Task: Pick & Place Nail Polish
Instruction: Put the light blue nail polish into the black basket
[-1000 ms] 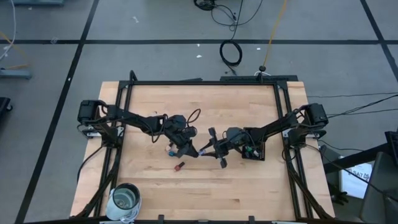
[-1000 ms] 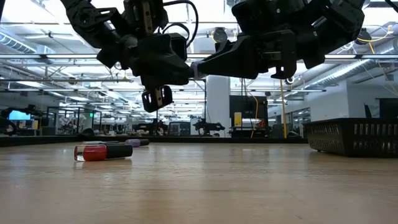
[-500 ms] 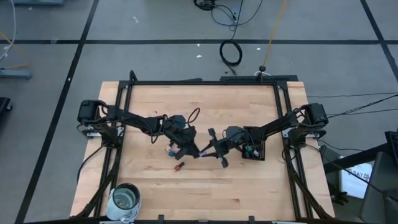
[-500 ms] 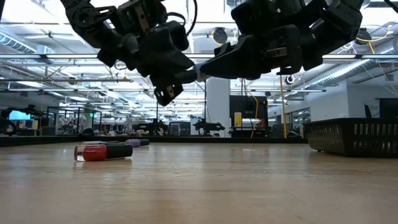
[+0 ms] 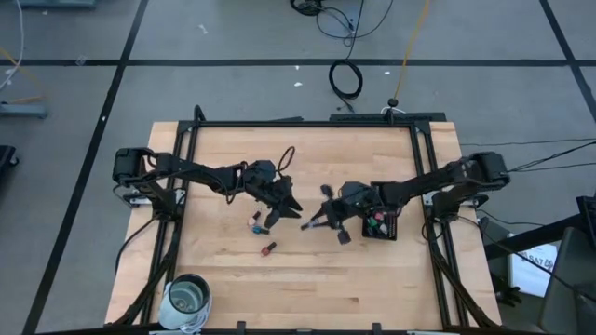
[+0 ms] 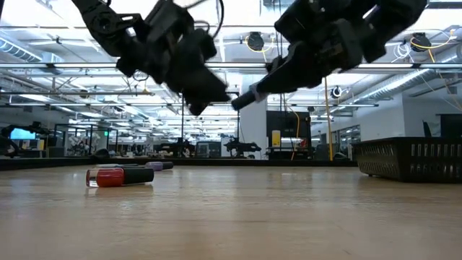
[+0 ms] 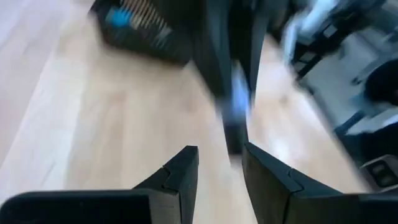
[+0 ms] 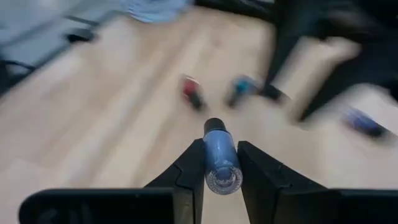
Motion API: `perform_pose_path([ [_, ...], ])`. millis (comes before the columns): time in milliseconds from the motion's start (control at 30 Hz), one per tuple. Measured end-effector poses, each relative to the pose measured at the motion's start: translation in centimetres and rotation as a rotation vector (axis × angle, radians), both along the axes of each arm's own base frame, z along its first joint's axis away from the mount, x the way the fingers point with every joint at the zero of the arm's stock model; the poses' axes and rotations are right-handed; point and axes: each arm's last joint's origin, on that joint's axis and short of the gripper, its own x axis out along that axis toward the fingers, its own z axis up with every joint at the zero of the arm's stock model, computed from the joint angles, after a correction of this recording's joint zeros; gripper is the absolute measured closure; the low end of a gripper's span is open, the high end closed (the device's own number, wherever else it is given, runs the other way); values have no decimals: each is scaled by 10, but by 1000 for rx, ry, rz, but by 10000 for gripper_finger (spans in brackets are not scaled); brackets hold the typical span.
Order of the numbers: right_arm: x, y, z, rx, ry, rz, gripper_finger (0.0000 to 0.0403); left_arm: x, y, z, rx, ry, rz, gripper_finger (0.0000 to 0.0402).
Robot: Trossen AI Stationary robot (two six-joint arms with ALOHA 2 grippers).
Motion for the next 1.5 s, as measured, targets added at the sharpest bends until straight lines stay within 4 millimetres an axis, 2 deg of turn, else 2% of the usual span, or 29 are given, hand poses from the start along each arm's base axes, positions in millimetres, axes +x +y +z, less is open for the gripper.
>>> perform_pose_path([
  [133,-27,-7,17,-18,49,-126,337,-7,9,-13,84,137,106,278],
  [267,-63,-8,18,-10,52,-226,337,-11,14,-19,123,230,223,277],
  [500,-122,-13,-4,154,42,-377,337,-11,13,-19,168,235,292,277],
  [700,-158,-10,-25,297,128,-410,337,-9,14,-17,205,208,334,277],
  [1000,-187,-3,-12,538,218,-223,337,-7,14,-15,217,182,330,277],
  [1200,-206,-6,7,546,428,-362,337,-6,15,-13,268,146,311,277],
  [1300,-210,-6,15,562,507,-399,337,-4,16,-11,269,113,318,277],
  [1500,-207,-4,8,635,679,-436,337,-4,17,-10,270,101,322,277],
])
